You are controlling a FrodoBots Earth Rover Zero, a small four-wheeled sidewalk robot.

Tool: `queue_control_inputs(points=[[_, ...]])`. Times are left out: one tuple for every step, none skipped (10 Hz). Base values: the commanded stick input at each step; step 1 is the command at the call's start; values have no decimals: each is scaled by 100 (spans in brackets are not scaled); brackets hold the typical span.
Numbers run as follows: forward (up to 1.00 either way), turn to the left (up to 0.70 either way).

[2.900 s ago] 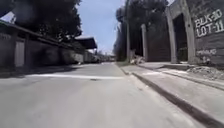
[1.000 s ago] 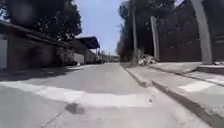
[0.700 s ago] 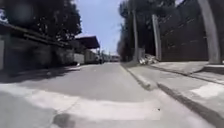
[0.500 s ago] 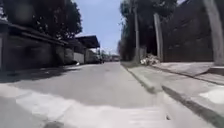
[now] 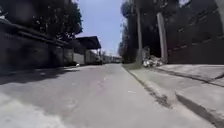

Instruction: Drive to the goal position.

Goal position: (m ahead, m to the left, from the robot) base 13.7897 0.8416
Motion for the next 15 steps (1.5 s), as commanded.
queue_control_inputs(points=[[100, 0], [100, 0], [100, 0], [100, 0], [100, 0], [100, 0], [100, 0], [100, -5], [100, -27], [100, -40], [100, -40], [100, -35], [100, -23], [100, 0], [100, 0]])
